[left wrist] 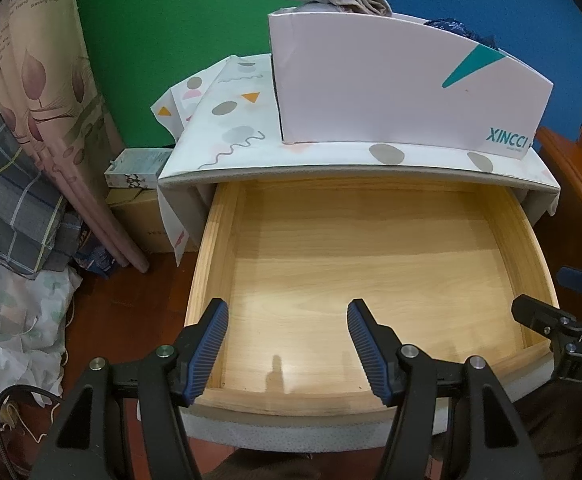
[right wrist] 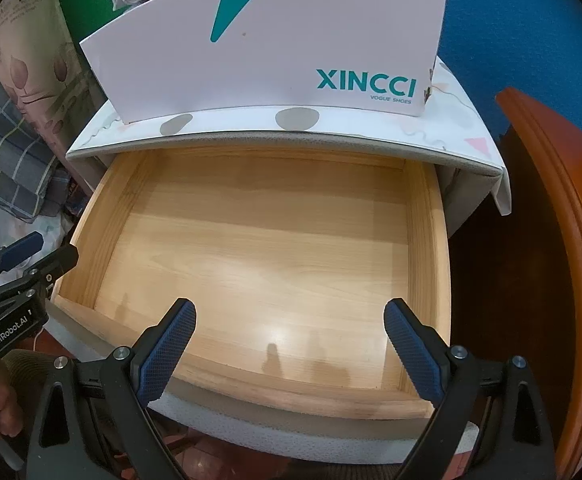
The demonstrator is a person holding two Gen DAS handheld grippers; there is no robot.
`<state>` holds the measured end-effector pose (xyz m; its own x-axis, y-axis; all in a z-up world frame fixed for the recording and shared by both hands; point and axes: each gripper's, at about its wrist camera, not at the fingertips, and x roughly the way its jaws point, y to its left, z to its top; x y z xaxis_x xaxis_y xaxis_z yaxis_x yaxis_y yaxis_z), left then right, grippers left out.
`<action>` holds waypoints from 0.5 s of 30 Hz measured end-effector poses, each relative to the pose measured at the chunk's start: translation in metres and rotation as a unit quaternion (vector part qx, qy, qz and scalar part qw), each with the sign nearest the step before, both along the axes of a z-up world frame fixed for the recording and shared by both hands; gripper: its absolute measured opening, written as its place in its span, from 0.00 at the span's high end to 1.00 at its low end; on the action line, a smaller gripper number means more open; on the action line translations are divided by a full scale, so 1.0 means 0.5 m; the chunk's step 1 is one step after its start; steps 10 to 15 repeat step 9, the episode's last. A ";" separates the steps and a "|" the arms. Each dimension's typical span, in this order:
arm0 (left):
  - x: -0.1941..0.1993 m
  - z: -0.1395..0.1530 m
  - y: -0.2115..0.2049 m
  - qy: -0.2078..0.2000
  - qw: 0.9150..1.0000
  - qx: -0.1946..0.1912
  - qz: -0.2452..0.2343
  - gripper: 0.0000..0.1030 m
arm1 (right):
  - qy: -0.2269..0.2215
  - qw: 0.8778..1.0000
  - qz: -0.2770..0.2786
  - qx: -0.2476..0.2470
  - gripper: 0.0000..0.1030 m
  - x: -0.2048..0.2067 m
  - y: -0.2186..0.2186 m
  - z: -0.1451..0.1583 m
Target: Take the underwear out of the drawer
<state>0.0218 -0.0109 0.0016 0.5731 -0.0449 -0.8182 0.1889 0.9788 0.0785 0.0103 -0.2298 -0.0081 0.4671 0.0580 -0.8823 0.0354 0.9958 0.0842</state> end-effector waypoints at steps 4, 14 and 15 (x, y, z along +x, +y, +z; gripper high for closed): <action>-0.001 -0.001 0.000 0.001 1.000 0.001 -0.003 0.38 | 0.001 1.000 0.000 0.000 0.09 0.000 0.000 0.000; 0.000 0.000 -0.001 0.000 1.000 0.002 -0.003 0.38 | 0.001 1.000 0.001 -0.001 0.09 0.000 0.001 0.000; 0.000 0.000 -0.001 0.000 1.000 0.002 -0.003 0.38 | 0.001 1.000 0.001 -0.001 0.09 0.000 0.001 0.000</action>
